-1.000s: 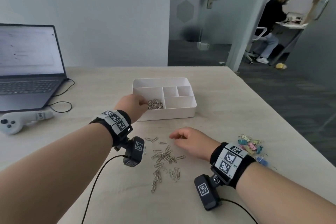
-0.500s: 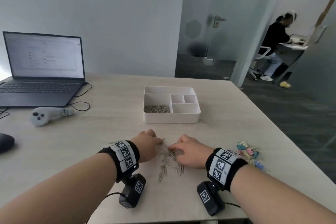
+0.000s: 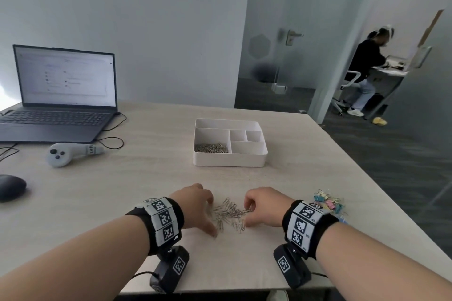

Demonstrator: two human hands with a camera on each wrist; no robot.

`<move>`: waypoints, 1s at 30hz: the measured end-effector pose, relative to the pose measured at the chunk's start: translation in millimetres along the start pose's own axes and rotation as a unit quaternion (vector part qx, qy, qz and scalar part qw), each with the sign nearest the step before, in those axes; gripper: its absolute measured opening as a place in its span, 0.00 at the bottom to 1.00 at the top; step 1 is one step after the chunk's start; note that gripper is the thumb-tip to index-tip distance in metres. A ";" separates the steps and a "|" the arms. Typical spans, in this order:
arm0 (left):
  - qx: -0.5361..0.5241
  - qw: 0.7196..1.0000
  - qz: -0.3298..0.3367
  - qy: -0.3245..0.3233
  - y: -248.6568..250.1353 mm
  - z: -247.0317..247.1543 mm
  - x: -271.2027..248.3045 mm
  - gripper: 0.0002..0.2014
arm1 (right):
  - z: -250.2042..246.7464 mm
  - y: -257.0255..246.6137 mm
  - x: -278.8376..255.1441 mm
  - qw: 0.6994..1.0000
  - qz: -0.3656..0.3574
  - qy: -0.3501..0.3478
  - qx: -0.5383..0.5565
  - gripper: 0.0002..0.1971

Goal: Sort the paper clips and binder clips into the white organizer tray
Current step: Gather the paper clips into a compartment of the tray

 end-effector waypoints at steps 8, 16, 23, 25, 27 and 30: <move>-0.046 0.996 0.021 0.070 9.5 -9.0 3.0 0.19 | 2.1 -20.7 3.1 0.998 -0.042 0.030 0.032 0.15; -0.022 1.000 -0.006 0.013 0.2 -3.4 5.1 0.40 | 11.7 -4.5 -0.1 0.999 0.010 -0.038 -0.015 0.56; 0.009 1.000 0.011 -0.004 24.8 -2.9 15.5 0.28 | 11.8 -21.5 10.6 1.000 0.003 -0.030 0.004 0.46; 0.010 1.000 0.018 0.002 27.4 -4.4 17.8 0.24 | 11.3 -24.5 13.5 1.000 -0.005 -0.020 0.010 0.41; 0.009 1.000 0.022 0.008 28.6 -5.9 19.0 0.21 | 11.5 -27.7 16.2 1.000 -0.014 -0.012 0.013 0.34; -0.011 1.000 0.022 0.012 27.9 -7.1 21.0 0.16 | 11.8 -30.6 21.2 1.000 -0.026 0.001 0.016 0.25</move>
Point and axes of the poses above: each hand's wrist, its own x-axis towards the middle knuckle, its own z-axis out of the palm, y = z × x, the point moved 5 cm from there along x, towards the middle knuckle, and after that the axes turned 2 degrees about -y, right-handed, at the moved point
